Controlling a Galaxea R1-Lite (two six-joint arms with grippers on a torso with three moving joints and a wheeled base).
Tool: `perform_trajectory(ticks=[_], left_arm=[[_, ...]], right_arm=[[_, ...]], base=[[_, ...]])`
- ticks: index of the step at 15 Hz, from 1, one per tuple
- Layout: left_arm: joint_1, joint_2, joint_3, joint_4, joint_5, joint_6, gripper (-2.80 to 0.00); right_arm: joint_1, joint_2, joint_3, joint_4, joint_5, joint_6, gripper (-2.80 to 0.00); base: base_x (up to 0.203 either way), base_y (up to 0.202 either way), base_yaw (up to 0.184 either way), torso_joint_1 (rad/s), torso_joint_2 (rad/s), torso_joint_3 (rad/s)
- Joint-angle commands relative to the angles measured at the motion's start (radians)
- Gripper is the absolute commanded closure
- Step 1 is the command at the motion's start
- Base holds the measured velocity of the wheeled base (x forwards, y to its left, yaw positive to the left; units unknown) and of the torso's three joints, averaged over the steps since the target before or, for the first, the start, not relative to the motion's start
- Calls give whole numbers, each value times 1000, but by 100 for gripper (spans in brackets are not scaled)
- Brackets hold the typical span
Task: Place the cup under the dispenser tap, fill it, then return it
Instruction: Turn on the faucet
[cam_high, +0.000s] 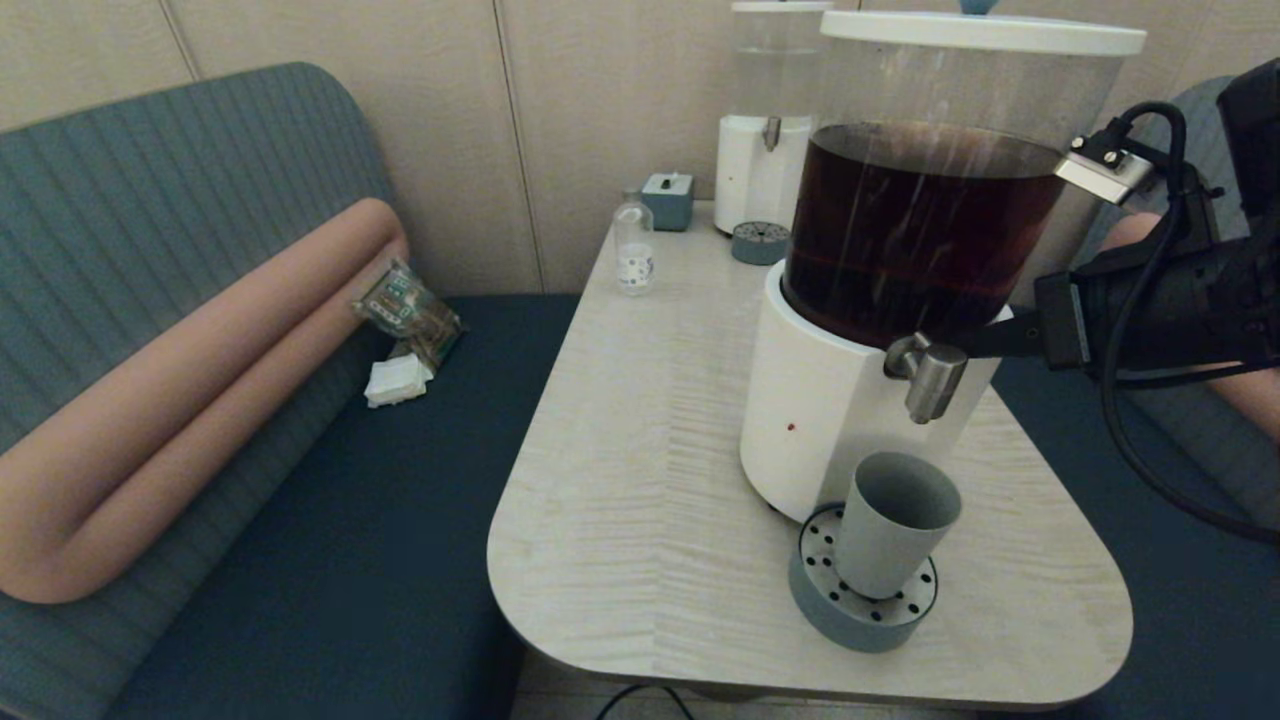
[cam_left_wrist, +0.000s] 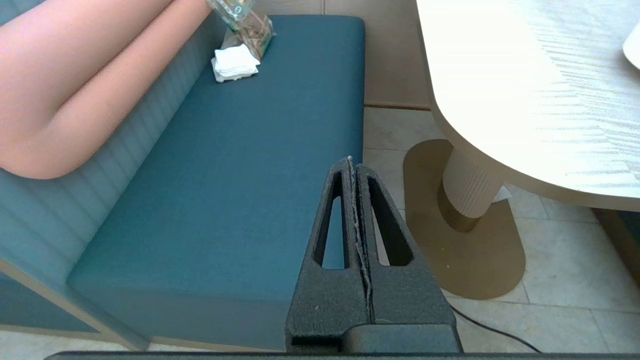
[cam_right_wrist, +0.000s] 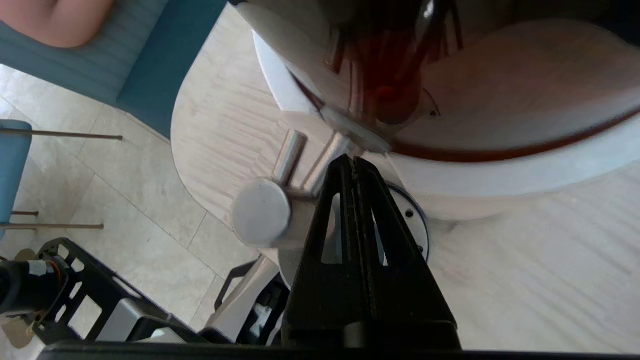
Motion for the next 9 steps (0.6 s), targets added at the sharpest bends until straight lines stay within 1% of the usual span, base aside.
perform_trajectory(ticks=[1, 9], left_arm=[[0, 1, 2, 0, 0, 0, 0], [0, 1, 2, 0, 1, 0, 0]], right_arm=[[11, 1, 8, -23, 3, 0, 0], [38, 9, 11, -47, 10, -2, 0]], base=[[0, 0, 0, 0, 0, 0], [0, 0, 0, 0, 0, 0]])
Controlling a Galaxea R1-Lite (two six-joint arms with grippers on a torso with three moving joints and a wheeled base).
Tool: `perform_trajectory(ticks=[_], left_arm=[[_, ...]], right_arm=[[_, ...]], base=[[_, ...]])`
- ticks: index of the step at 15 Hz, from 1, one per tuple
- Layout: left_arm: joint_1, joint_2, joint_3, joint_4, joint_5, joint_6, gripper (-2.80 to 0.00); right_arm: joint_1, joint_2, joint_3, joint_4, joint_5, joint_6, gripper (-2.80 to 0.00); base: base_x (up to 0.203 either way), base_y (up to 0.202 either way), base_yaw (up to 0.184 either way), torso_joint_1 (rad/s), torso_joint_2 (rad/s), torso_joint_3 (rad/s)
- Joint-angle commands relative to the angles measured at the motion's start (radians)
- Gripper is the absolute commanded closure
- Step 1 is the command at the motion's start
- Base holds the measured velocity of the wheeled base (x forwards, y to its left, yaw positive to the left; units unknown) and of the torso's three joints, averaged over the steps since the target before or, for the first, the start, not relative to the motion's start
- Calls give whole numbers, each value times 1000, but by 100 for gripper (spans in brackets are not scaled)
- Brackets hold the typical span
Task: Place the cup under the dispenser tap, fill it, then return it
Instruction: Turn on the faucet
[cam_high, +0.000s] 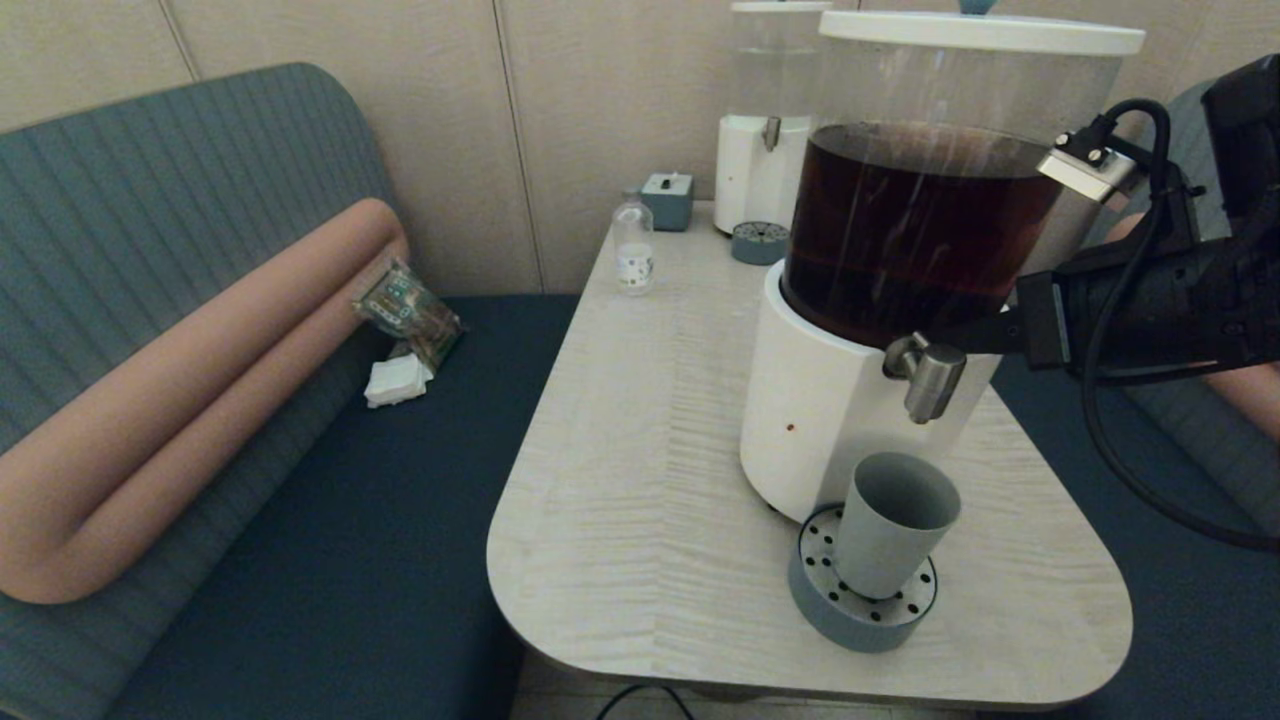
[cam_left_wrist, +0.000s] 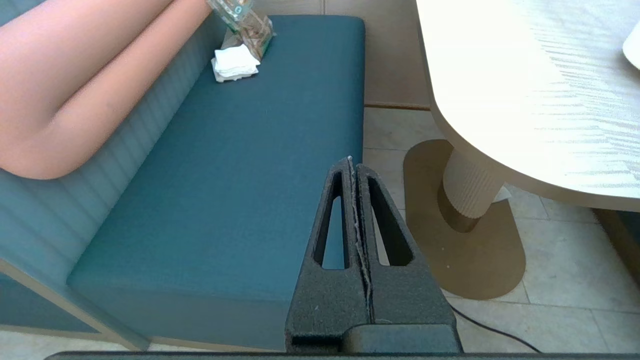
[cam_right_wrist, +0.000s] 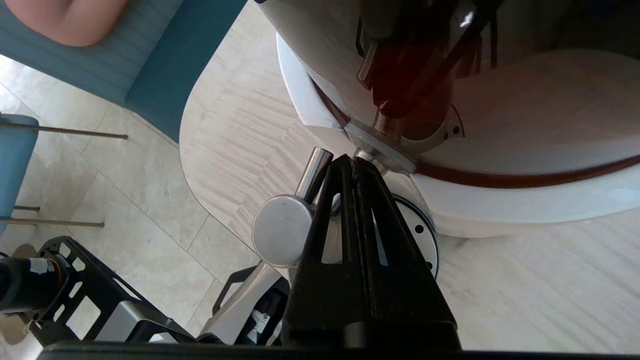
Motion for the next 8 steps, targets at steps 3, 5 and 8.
perform_trajectory(ticks=[3, 5, 8], left_arm=[[0, 1, 2, -1, 0, 0, 0], [0, 1, 2, -1, 0, 0, 0], [0, 1, 2, -1, 0, 0, 0]], right_arm=[[3, 11, -9, -10, 10, 1, 0], [16, 12, -5, -18, 29, 1, 0], [30, 13, -2, -18, 31, -1, 0]], base=[[0, 0, 0, 0, 0, 0], [0, 0, 0, 0, 0, 0], [0, 0, 0, 0, 0, 0]])
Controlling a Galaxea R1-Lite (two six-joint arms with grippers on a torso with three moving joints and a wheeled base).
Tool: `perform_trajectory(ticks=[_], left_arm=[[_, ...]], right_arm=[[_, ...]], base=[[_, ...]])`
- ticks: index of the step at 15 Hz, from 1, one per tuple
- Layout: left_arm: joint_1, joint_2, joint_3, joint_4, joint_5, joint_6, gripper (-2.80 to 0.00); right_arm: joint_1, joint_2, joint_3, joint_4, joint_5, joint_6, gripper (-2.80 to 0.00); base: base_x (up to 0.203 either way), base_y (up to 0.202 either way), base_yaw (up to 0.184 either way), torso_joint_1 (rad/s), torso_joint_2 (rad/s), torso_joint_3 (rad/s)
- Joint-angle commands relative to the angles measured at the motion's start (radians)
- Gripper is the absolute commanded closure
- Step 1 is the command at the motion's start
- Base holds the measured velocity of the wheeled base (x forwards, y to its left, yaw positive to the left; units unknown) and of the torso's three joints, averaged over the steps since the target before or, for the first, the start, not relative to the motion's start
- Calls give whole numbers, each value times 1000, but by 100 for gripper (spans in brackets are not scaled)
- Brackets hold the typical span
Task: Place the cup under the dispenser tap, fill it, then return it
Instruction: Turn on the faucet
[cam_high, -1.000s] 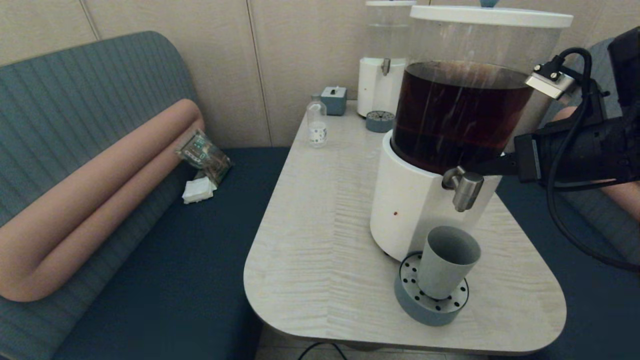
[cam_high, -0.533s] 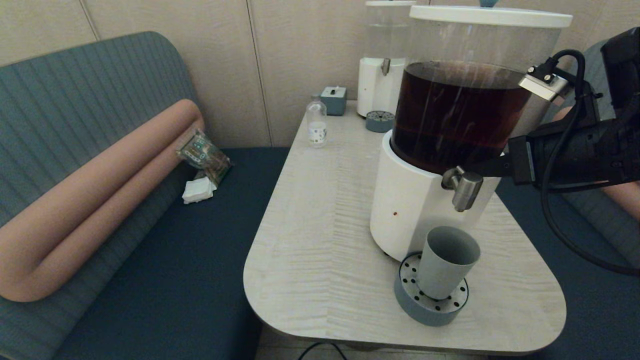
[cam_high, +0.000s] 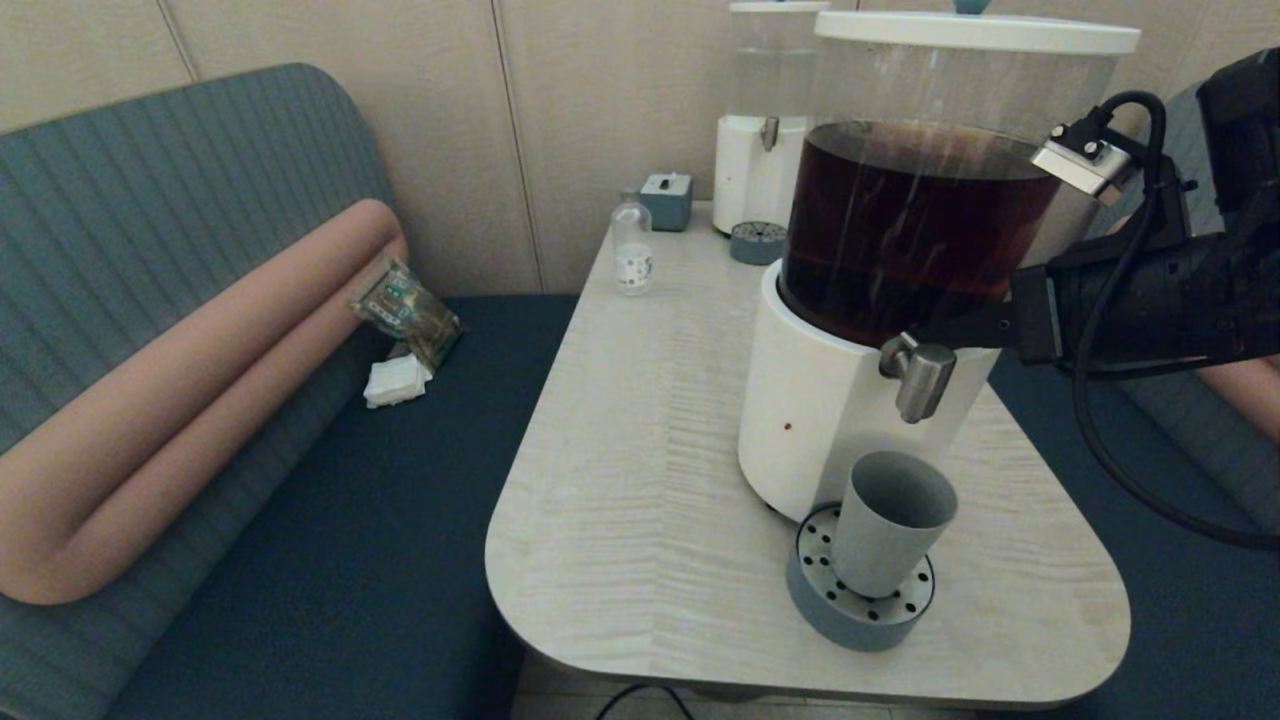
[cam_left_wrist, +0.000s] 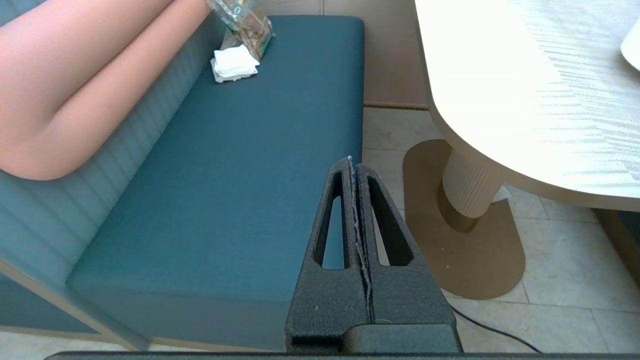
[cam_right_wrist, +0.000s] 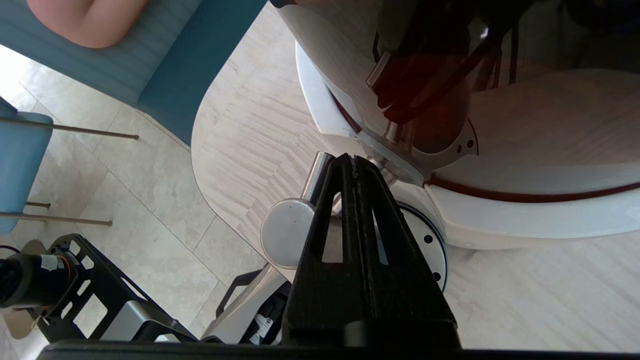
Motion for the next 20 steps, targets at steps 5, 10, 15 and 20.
perform_trajectory(ticks=[5, 10, 15, 20], left_arm=[[0, 1, 2, 0, 1, 0, 0], [0, 1, 2, 0, 1, 0, 0], [0, 1, 2, 0, 1, 0, 0], [0, 1, 2, 0, 1, 0, 0]], right_arm=[[13, 7, 7, 3, 51, -2, 0], [15, 19, 8, 0, 78, -5, 0], [13, 14, 37, -59, 75, -9, 0], [3, 4, 50, -66, 72, -10, 0]], base=[[0, 0, 0, 0, 0, 0], [0, 0, 0, 0, 0, 0], [0, 0, 0, 0, 0, 0], [0, 0, 0, 0, 0, 0]])
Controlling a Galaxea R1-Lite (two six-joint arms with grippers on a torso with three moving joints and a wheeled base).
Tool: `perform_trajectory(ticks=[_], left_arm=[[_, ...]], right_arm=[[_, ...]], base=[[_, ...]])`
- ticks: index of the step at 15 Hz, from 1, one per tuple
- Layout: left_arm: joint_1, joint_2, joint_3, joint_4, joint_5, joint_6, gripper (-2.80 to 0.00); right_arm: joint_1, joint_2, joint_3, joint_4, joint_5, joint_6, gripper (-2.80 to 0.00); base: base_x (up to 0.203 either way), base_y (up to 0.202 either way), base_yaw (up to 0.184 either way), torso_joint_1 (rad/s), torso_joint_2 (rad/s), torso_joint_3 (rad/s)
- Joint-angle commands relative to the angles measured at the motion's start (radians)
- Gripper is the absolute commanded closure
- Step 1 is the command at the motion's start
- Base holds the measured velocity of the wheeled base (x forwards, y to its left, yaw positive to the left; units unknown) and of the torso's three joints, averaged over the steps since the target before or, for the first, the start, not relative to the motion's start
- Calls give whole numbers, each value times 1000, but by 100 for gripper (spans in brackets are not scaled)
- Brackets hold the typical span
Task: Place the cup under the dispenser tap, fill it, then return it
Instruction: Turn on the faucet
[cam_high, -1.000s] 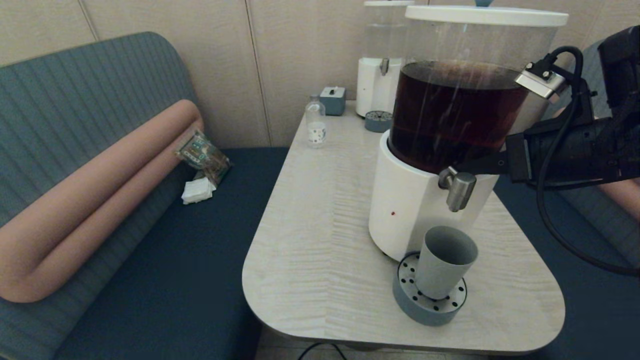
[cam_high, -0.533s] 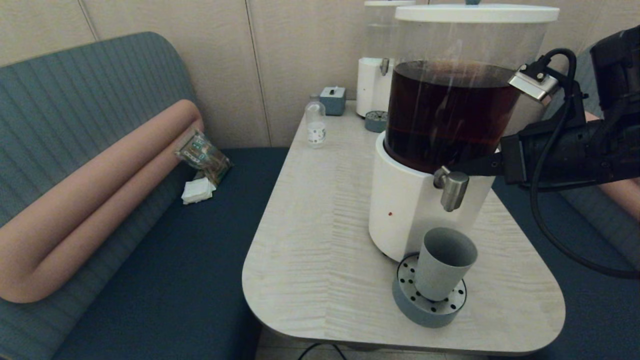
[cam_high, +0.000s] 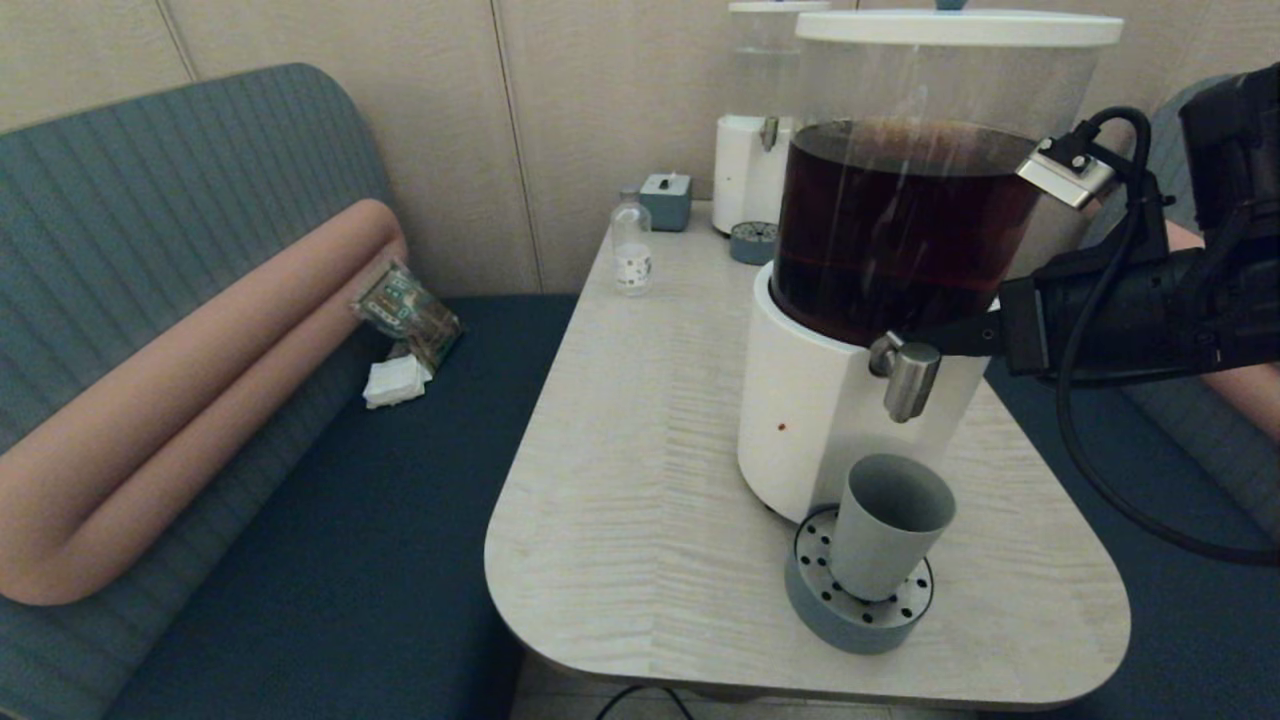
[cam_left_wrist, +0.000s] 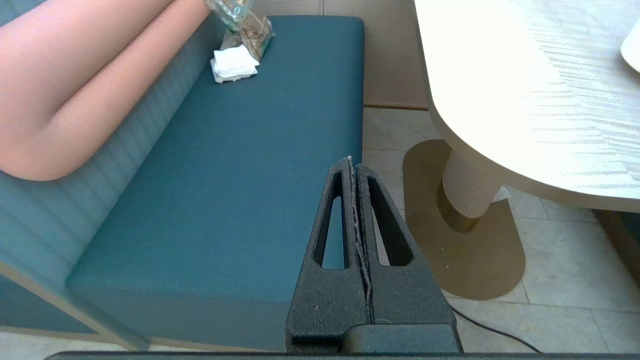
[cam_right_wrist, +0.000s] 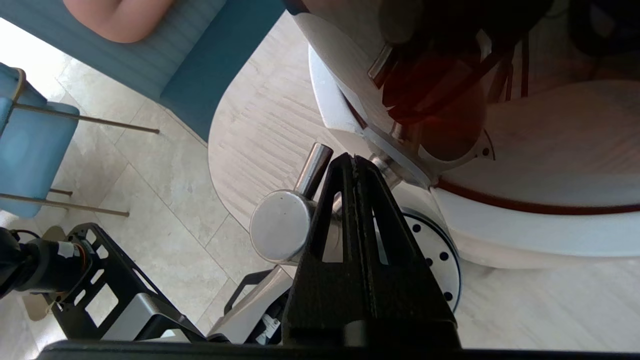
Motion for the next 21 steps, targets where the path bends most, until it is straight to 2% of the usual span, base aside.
perform_trajectory(ticks=[1, 6, 9, 15, 21], left_arm=[[0, 1, 2, 0, 0, -1, 0], [0, 1, 2, 0, 0, -1, 0], [0, 1, 2, 0, 0, -1, 0], [0, 1, 2, 0, 0, -1, 0], [0, 1, 2, 0, 0, -1, 0]], right_arm=[[-4, -9, 6, -1, 0, -1, 0], [-5, -42, 63, -75, -5, -6, 0], [-22, -61, 124, -98, -24, -110, 0], [-38, -96, 185, -118, -24, -216, 0], [-37, -99, 190, -185, -21, -215, 0]], base=[[0, 0, 0, 0, 0, 0], [0, 0, 0, 0, 0, 0], [0, 0, 0, 0, 0, 0], [0, 0, 0, 0, 0, 0], [0, 0, 0, 0, 0, 0]])
